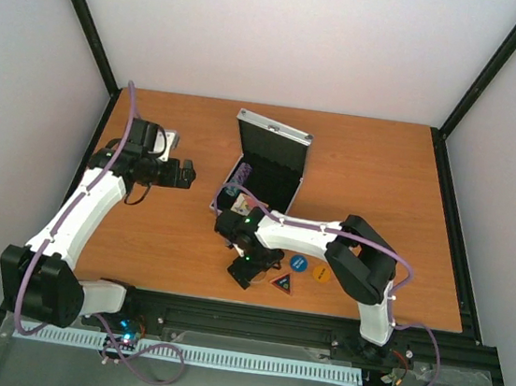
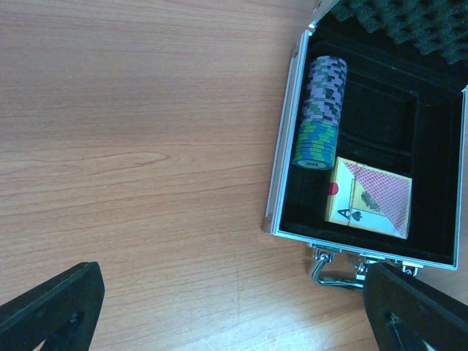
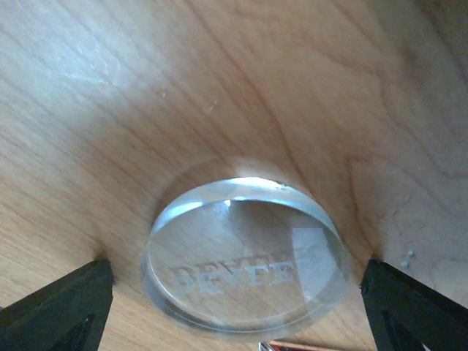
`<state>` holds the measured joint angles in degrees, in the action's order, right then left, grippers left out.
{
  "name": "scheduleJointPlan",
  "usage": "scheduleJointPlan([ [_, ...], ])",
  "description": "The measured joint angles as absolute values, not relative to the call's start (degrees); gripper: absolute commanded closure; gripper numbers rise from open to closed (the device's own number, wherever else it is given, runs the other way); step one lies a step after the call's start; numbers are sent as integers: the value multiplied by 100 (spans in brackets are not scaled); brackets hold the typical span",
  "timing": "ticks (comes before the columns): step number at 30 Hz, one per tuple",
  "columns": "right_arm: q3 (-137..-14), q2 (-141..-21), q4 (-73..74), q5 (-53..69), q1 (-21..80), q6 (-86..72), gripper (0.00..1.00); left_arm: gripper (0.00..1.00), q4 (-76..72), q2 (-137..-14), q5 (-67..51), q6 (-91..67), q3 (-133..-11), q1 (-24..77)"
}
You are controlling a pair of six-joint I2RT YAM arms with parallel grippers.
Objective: Pack up texas hold em set
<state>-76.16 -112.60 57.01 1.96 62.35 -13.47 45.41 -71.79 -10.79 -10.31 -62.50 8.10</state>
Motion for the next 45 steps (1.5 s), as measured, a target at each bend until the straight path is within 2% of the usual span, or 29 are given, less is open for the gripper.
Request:
scheduleJointPlan([
  [2,-7658,-11281,5697,189,6235,-1330,3,0,4541,-7142,-1079,-1031,-6250,810],
  [5,-7684,-11292,5682,174,6235,-1323,8,0,4541,-7091,-1076,-1031,-6250,810],
  [7,-7688,-11299,5662,174,6237,-1317,15,0,4543,-7072,-1076,-1031,-6250,810],
  [10,-7690,-11303,5638,169,6239,-1328,31,0,4541,-7043,-1079,-1031,-6239,810],
  [16,-7741,-11334,5636,156,6239,-1376,45,0,4543,-7002,-1076,-1031,-6222,810],
  [20,-7776,-11334,5675,40,6241,-1398,50,0,4545,-6978,-1076,-1031,-6222,810],
  [32,-8761,-11225,6136,-596,6060,-1424,52,0,4545,-6879,-1070,-1035,-6222,810],
  [39,-9391,-11257,6241,-558,5186,-1232,53,0,4545,-6810,-1041,-1039,-6222,810],
  [45,-10783,-11957,6326,-526,4512,-987,54,0,4547,-6805,-1024,-1044,-6222,810],
])
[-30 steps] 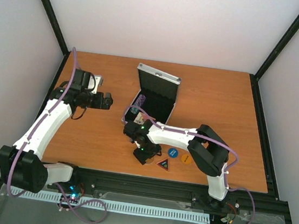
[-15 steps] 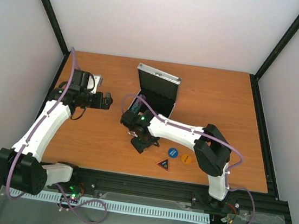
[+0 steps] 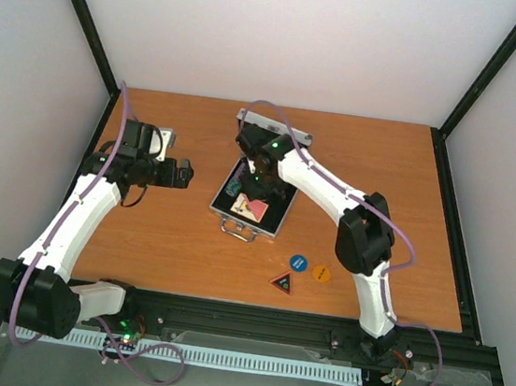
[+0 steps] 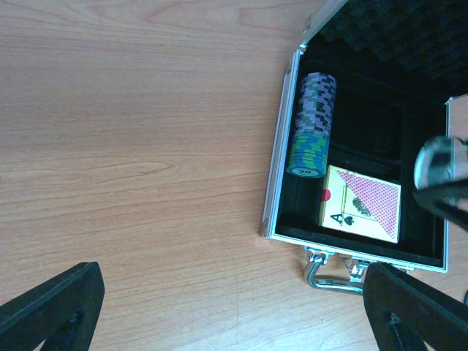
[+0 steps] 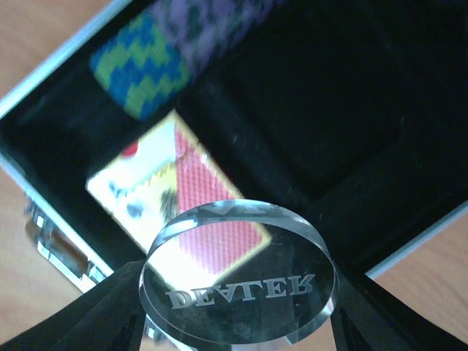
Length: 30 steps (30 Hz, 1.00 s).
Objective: Pack up texas hold em set
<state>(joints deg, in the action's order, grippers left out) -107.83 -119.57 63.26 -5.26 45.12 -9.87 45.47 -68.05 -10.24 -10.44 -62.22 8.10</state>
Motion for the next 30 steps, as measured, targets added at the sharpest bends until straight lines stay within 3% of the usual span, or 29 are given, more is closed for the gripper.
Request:
scheduleJointPlan([
  [11,-12436,-13465,6200,-502,4143,-937,54,0,4545,-6785,-1057,-1076,-6163,810],
  [30,-12070,-13727,5369,-923,3938,-923,53,0,4556,-6757,-1076,-1076,-6069,810],
])
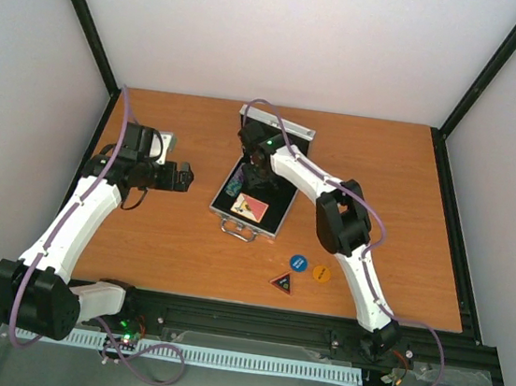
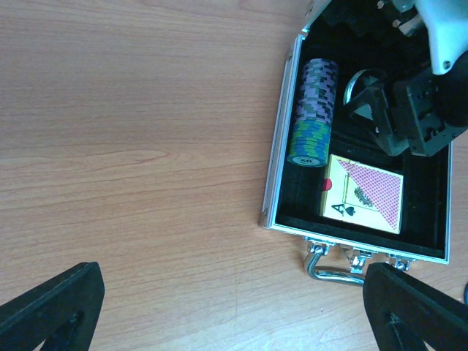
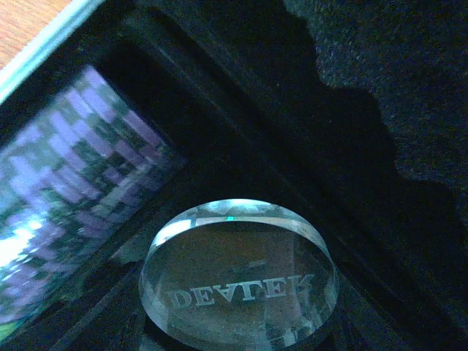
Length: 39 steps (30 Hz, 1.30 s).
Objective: Pack up texas hold em set
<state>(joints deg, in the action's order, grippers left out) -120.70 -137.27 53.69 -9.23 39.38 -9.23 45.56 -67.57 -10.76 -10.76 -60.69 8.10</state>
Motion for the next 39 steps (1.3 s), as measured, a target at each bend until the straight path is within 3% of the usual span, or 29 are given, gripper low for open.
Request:
scheduleJointPlan([
  [4,-11942,-13839,5256,-1063,3935,-928,46,0,4569,-6757,-1076,-1076,-6069,810],
  [13,-11850,-13852,5063,-1079,3946,-958,11,0,4639,-6757,-1083,-1074,-6069,810],
  [16,-11845,-13847,5057,-1120,3931,-958,8,0,4637,-6757,-1090,-1074,-6069,810],
  [18,-11856,-13837,5054,-1122,3918,-969,1,0,4637,-6757,-1096,-1074,-6069,810],
  [36,-11764,-13273,5059,-246,3712,-1278,0,0,4633,-6759,-1116,-1074,-5970,810],
  [39,-11548,-13111,4984,-252,3712,-1358,7,0,4635,-6759,-1116,-1074,-5970,810],
])
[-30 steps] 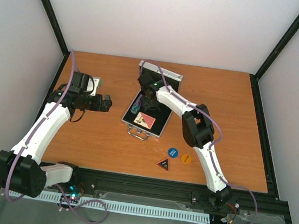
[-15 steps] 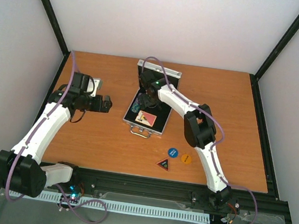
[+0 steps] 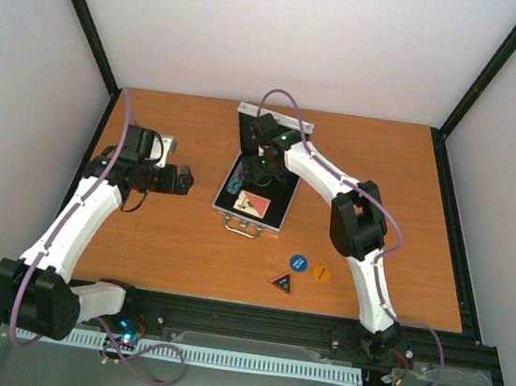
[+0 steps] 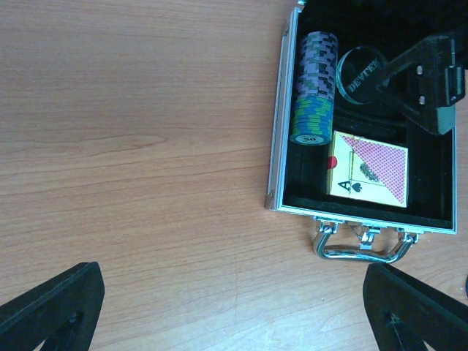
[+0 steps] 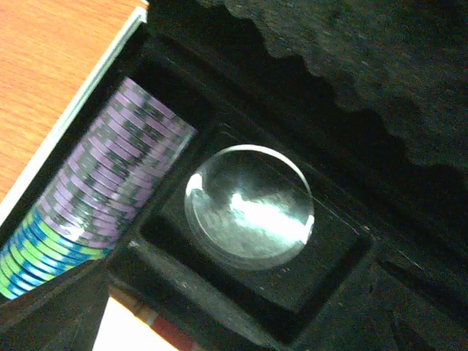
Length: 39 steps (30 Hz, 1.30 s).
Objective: Pack up texas hold em set
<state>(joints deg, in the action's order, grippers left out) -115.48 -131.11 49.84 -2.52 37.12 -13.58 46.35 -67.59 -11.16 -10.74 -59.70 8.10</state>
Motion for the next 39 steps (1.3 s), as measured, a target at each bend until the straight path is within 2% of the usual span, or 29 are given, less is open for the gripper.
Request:
scheduleJointPlan([
  [4,-11284,-12886,4954,-449,3706,-1525,22,0,4637,-6759,-1114,-1074,-5970,810],
  [10,-11093,-12818,4698,-307,3605,-1669,30,0,4650,-6742,-1111,-1081,-5955,810],
  [18,-10613,-12779,4130,545,3151,-1918,25,0,4646,-6729,-1105,-1181,-5850,810],
  [39,-10753,-13058,4276,598,3205,-1594,20,0,4633,-6995,-1007,-1216,-5843,810],
])
